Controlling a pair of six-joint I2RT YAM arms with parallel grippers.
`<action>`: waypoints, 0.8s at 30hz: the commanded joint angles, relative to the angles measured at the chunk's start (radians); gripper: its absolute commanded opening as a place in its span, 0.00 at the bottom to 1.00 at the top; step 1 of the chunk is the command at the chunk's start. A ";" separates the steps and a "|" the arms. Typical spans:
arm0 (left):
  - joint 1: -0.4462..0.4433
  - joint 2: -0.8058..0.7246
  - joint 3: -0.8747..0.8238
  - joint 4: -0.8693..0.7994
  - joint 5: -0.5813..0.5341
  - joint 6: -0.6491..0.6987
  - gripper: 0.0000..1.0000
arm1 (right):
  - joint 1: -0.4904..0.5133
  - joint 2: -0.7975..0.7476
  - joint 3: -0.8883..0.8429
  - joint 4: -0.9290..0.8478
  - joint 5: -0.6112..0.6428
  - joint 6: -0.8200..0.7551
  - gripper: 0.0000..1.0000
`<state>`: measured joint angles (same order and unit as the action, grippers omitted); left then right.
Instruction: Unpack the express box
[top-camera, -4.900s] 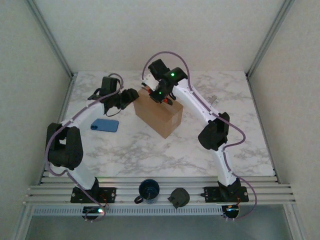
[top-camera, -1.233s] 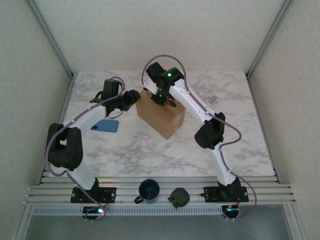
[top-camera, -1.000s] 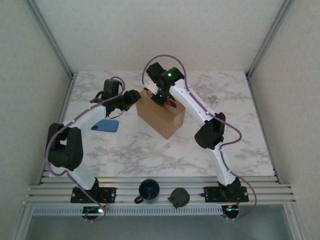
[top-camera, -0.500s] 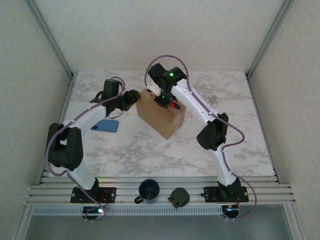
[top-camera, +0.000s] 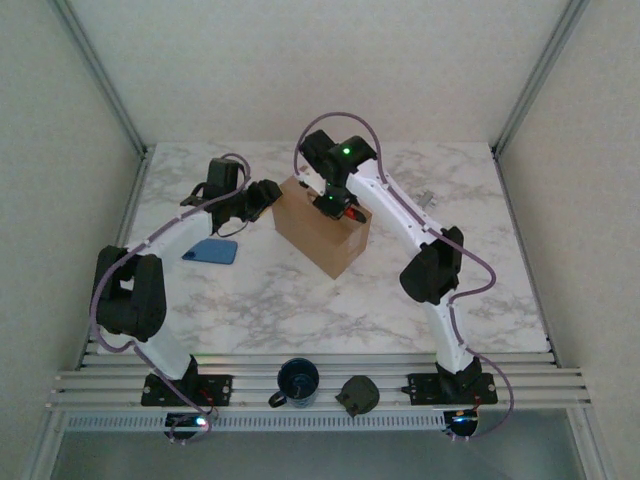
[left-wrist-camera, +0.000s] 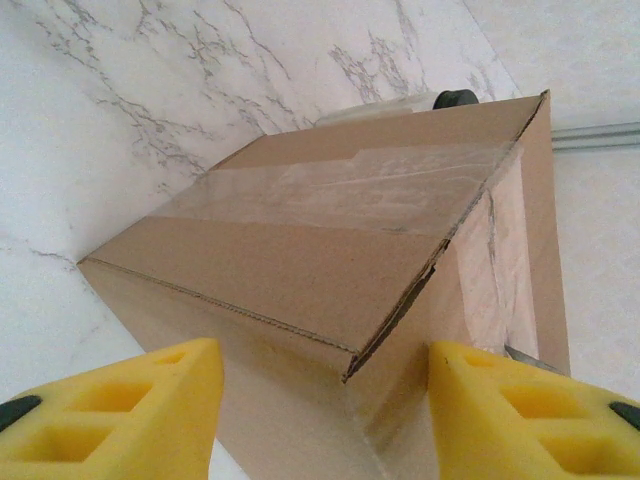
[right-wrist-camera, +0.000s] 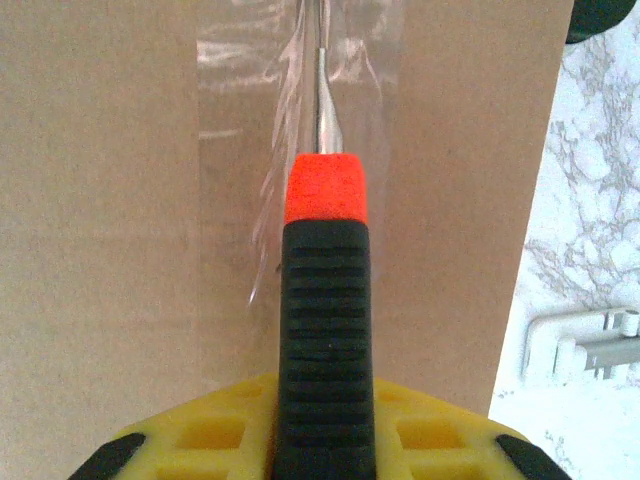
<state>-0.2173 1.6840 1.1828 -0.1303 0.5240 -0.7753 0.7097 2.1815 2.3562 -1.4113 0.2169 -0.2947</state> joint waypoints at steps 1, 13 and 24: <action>0.004 0.044 -0.037 -0.091 -0.094 -0.001 0.54 | -0.014 -0.037 -0.052 -0.165 0.068 0.031 0.00; 0.009 0.039 -0.041 -0.091 -0.096 0.000 0.54 | -0.015 -0.116 -0.177 -0.152 0.067 0.048 0.00; 0.017 0.037 -0.045 -0.095 -0.099 0.001 0.54 | -0.012 -0.181 -0.270 -0.150 0.059 0.065 0.00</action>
<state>-0.2184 1.6840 1.1797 -0.1261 0.5240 -0.7753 0.7097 2.0197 2.1281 -1.3987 0.2359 -0.2516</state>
